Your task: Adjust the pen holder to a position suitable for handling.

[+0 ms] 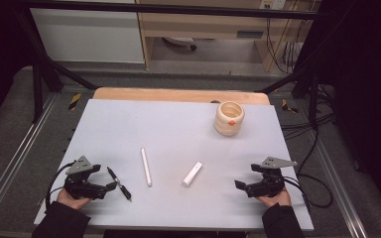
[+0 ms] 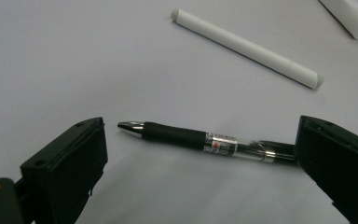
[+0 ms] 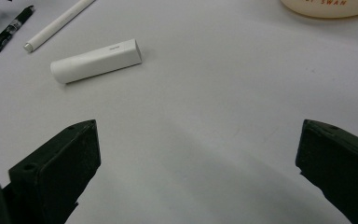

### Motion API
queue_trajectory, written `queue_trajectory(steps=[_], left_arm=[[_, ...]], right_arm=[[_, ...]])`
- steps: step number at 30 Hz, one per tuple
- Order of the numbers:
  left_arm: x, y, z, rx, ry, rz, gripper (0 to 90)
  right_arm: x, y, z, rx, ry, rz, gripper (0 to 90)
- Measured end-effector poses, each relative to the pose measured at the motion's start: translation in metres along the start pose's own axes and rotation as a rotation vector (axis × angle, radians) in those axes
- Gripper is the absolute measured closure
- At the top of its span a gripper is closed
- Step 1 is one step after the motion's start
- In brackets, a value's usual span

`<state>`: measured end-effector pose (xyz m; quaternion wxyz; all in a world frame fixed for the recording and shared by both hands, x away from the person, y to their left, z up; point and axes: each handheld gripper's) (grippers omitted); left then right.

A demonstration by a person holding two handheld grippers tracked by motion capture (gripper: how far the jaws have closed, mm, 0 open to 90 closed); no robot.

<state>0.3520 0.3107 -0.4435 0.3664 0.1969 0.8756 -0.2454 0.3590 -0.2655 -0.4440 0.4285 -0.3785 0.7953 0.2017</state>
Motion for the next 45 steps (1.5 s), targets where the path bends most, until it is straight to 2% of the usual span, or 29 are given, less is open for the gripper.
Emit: queue_trajectory(steps=[8, 23, 35, 45], left_arm=[[0.001, 0.000, -0.001, -0.003, -0.004, -0.002, 3.2], [0.001, 0.001, 0.000, -0.002, 0.003, -0.002, 3.2], [0.002, 0.001, 0.001, -0.001, 0.004, -0.009, 3.2], [0.002, 0.001, 0.001, 0.000, 0.008, -0.011, 3.3]], right_arm=[[-0.001, 0.001, -0.001, -0.004, -0.012, 0.008, 0.9], [-0.013, 0.008, 0.006, 0.003, -0.019, -0.011, 1.0], [-0.030, 0.010, 0.014, 0.010, -0.018, -0.042, 1.3], [-0.048, 0.011, 0.026, 0.024, 0.007, -0.066, 1.3]])
Point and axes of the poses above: each handheld gripper's, and its own axes: z roughly forward along the jaws, x roughly out of its underside, y roughly to its left, and after that the axes turned 14 degrees about -z, right-handed
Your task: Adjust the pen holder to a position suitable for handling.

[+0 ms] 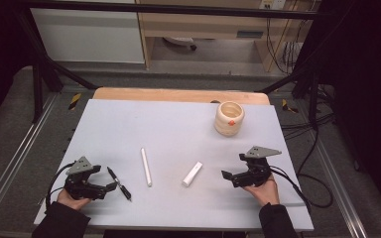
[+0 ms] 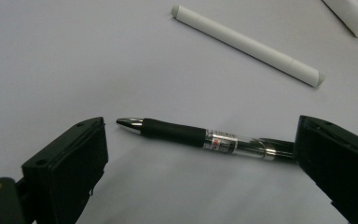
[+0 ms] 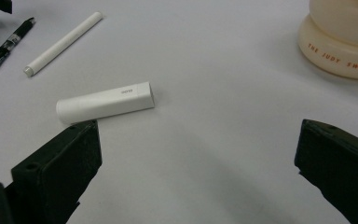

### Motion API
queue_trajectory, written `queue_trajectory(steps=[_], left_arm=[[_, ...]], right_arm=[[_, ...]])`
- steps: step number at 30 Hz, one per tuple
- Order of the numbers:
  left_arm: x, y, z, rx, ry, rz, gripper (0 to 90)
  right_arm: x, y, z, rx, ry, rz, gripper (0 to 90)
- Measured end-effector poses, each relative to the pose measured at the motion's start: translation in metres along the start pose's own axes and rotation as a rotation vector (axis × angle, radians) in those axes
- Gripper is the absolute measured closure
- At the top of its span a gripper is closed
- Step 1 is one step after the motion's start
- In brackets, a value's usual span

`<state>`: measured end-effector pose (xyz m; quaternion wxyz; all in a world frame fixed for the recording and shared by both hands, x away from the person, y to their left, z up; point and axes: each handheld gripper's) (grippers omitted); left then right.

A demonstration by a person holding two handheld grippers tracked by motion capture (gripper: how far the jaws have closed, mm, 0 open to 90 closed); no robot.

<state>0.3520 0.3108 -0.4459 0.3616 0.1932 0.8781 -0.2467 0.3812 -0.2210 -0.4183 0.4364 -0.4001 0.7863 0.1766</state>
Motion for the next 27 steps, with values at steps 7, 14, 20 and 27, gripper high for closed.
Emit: queue_trajectory(steps=[7, 14, 20, 27], left_arm=[[0.000, 0.001, -0.001, 0.002, -0.003, 0.000, 3.3], [0.000, 0.000, 0.000, 0.001, 0.001, -0.001, 3.3], [0.000, 0.001, 0.000, 0.003, 0.002, -0.002, 3.3], [0.000, 0.001, 0.000, 0.003, 0.004, -0.001, 3.4]], right_arm=[[-0.017, -0.006, 0.008, 0.018, -0.012, -0.015, 1.3], [-0.031, -0.014, 0.018, 0.033, -0.009, -0.028, 1.5], [-0.044, -0.021, 0.024, 0.051, -0.008, -0.037, 1.6], [-0.058, -0.031, 0.030, 0.072, -0.005, -0.050, 2.2]])
Point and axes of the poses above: each handheld gripper's, and its own axes: z roughly forward along the jaws, x roughly out of its underside, y roughly to its left, and after that the axes turned 14 degrees about -z, right-handed
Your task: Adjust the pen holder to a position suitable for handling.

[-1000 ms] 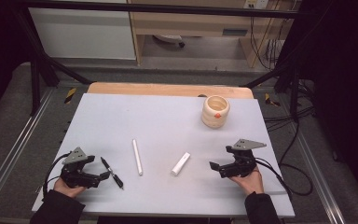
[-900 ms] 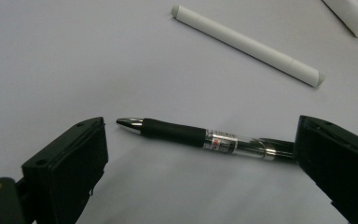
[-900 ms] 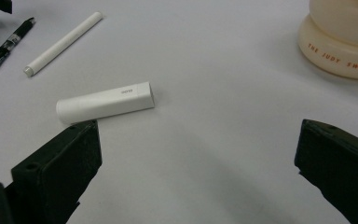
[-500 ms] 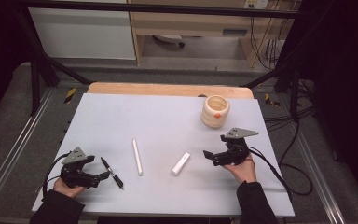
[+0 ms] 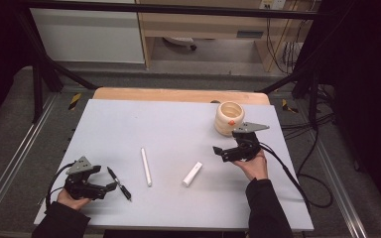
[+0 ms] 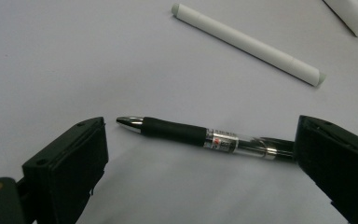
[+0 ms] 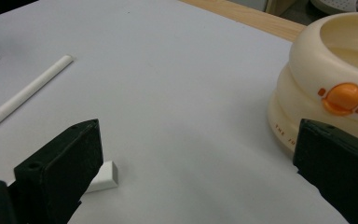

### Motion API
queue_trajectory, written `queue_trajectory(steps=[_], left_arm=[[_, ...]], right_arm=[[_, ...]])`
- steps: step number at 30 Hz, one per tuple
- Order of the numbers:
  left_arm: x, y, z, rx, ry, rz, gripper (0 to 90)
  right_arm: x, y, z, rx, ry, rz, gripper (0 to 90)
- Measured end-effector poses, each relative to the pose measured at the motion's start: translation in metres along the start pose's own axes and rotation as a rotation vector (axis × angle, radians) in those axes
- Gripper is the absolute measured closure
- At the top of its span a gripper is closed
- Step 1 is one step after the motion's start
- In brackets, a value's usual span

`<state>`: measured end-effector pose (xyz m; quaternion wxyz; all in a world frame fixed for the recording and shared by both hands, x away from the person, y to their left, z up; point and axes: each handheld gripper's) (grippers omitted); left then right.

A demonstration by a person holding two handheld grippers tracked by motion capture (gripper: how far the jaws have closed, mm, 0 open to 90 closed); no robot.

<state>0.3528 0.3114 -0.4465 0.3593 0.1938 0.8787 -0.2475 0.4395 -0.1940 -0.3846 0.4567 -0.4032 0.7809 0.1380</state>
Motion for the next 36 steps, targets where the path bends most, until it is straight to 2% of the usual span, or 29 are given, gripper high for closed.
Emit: queue_trajectory(steps=[9, 20, 26, 36], left_arm=[[0.000, 0.001, 0.000, 0.000, 0.001, -0.002, 3.4], [0.000, 0.001, 0.001, 0.002, 0.003, 0.000, 3.5], [0.000, 0.001, 0.001, 0.003, 0.002, -0.002, 3.5], [0.000, 0.001, 0.001, 0.004, 0.002, -0.002, 3.6]], right_arm=[[-0.012, -0.015, 0.010, 0.014, 0.025, 0.002, 3.2], [-0.024, -0.035, 0.021, 0.046, 0.029, -0.006, 6.5], [-0.033, -0.045, 0.029, 0.071, 0.028, -0.023, 12.0], [-0.039, -0.058, 0.043, 0.093, 0.062, -0.057, 25.9]])
Point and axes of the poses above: each handheld gripper's, and its own axes: z roughly forward along the jaws, x roughly out of its underside, y roughly to its left, and after that the axes turned 14 degrees about -z, right-handed
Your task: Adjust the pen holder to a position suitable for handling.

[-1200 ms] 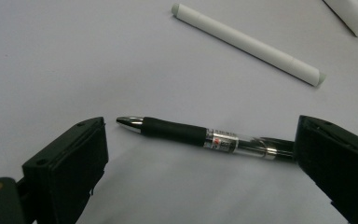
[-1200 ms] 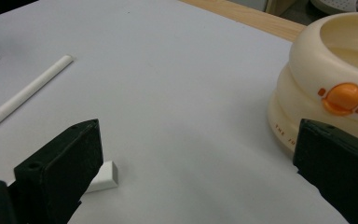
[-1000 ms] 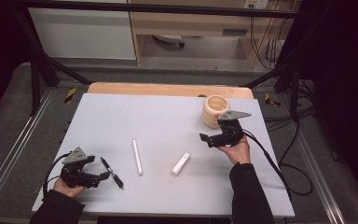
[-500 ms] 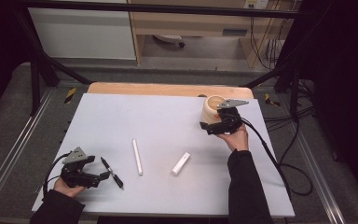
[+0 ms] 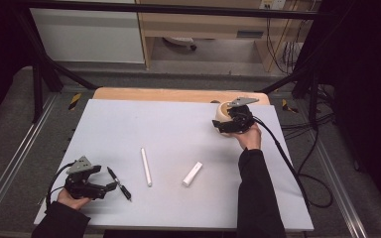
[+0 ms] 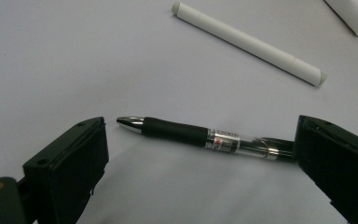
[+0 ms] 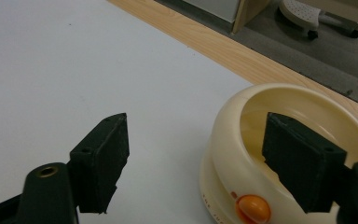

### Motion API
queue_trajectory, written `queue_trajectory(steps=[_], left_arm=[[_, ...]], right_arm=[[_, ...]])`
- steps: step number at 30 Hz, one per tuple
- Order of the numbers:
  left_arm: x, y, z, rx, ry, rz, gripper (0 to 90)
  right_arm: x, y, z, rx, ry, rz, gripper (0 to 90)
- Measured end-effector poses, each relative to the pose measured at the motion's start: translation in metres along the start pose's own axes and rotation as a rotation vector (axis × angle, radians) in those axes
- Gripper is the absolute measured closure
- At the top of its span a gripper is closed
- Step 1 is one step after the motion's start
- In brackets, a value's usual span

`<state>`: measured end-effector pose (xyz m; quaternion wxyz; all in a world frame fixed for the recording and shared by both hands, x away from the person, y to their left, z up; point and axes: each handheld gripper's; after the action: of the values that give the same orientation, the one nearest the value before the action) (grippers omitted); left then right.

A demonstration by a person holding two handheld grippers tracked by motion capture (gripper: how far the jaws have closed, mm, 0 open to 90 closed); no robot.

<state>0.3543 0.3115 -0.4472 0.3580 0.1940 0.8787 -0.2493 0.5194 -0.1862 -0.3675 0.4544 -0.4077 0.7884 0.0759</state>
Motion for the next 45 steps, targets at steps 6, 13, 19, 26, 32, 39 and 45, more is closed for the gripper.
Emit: queue_trajectory(steps=[6, 13, 19, 26, 32, 39, 45], left_arm=[[0.000, 0.000, 0.000, 0.000, 0.001, 0.001, 3.7], [0.000, 0.000, 0.000, 0.001, 0.003, 0.000, 3.7], [0.000, 0.000, 0.000, 0.002, 0.004, 0.001, 3.8], [0.000, 0.000, 0.001, 0.002, 0.006, 0.001, 3.8], [0.000, 0.000, 0.000, 0.000, 0.009, 0.006, 3.8], [0.000, 0.000, 0.000, -0.002, 0.010, 0.007, 3.8], [0.000, -0.001, 0.001, -0.002, 0.011, 0.008, 3.8]], right_arm=[[0.001, -0.007, 0.009, 0.015, 0.021, -0.014, 36.7], [0.005, -0.009, 0.020, 0.024, 0.070, -0.042, 46.0], [0.007, -0.007, 0.025, 0.031, 0.084, -0.092, 54.2], [0.007, -0.006, 0.022, 0.038, 0.105, -0.137, 65.7], [0.006, -0.004, 0.018, 0.028, 0.130, -0.161, 70.4], [0.006, 0.002, 0.015, 0.012, 0.141, -0.171, 74.6], [0.006, 0.004, 0.011, 0.002, 0.160, -0.183, 74.7]])
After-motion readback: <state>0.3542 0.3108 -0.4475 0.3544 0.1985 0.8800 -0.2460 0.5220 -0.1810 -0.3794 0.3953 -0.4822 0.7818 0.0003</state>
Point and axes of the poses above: each handheld gripper's, and its own axes: z roughly forward along the jaws, x roughly out of its underside, y roughly to its left, and after that the axes turned 14 degrees about -z, right-handed
